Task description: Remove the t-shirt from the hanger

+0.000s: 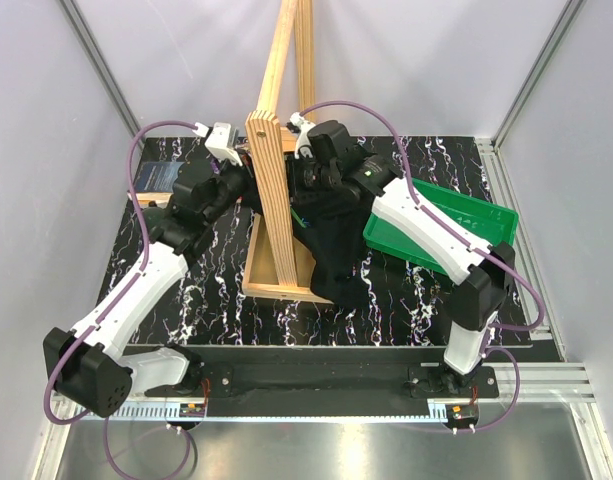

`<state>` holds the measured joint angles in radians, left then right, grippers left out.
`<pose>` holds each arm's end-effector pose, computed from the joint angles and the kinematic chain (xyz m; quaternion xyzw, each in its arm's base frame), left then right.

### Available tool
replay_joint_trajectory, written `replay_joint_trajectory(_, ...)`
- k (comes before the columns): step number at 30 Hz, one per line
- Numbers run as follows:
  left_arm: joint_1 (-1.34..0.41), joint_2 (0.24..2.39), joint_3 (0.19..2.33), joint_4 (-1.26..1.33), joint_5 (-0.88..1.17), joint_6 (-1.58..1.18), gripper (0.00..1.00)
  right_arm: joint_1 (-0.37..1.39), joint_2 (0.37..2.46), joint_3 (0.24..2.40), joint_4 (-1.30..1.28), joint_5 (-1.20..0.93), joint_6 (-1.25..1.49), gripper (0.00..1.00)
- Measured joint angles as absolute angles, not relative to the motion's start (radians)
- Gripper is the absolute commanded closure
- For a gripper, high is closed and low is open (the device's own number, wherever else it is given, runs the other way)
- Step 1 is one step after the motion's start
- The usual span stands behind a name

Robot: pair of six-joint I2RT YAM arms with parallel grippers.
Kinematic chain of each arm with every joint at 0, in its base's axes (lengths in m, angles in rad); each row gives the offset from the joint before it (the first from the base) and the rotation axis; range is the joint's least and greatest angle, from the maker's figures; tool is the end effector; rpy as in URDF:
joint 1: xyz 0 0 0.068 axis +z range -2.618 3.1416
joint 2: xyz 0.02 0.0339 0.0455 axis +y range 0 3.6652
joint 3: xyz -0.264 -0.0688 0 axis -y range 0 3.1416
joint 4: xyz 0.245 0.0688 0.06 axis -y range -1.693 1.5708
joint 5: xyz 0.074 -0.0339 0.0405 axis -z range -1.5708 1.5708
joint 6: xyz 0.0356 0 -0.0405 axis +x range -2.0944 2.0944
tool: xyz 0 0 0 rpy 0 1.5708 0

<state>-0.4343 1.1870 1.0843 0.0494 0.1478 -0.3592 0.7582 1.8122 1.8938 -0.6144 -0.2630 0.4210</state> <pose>0.2519 -0.1226 0.3870 0.0779 0.7213 -0.3146 0.6121 0.2955 0.2926 0.3946 -0.2086 0.8377 0.3680 0.3454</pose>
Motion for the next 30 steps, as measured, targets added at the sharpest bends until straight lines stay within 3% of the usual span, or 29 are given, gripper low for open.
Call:
replay_joint_trajectory(5,-0.434,1.186,1.085,0.045,0.147,-0.36,1.0,0.759,1.816,1.891,-0.588,-0.271,0.425,0.62)
replay_joint_trajectory(9,-0.434,1.185,1.085,0.045,0.145,-0.362,1.0,0.759,1.821,1.892,-0.569,-0.274,0.425,0.83)
replay_joint_trajectory(11,-0.432,1.185,1.085,0.042,0.138,-0.358,1.0,0.762,1.829,1.898,-0.561,-0.278,0.419,1.0)
replay_joint_trajectory(12,-0.43,1.185,1.085,0.038,0.134,-0.356,0.98,0.764,1.833,1.898,-0.556,-0.283,0.413,1.0)
replay_joint_trajectory(14,-0.427,1.185,1.085,0.022,0.124,-0.352,0.77,0.774,1.836,1.899,-0.549,-0.287,0.399,1.0)
replay_joint_trajectory(15,-0.427,1.185,1.085,0.016,0.123,-0.352,0.53,0.778,1.836,1.899,-0.549,-0.281,0.394,1.0)
replay_joint_trajectory(19,-0.427,1.156,1.087,0.015,0.109,-0.355,0.31,0.764,1.836,1.88,-0.535,-0.157,0.394,1.0)
replay_joint_trajectory(21,-0.42,1.133,1.096,0.01,0.095,-0.36,0.29,0.753,1.834,1.852,-0.509,-0.085,0.4,1.0)
replay_joint_trajectory(25,-0.364,1.112,1.116,0.001,0.093,-0.381,0.38,0.751,1.815,1.788,-0.471,0.035,0.4,1.0)
replay_joint_trajectory(30,-0.269,1.156,1.144,-0.012,0.155,-0.456,0.42,0.751,1.731,1.684,-0.369,0.107,0.375,1.0)
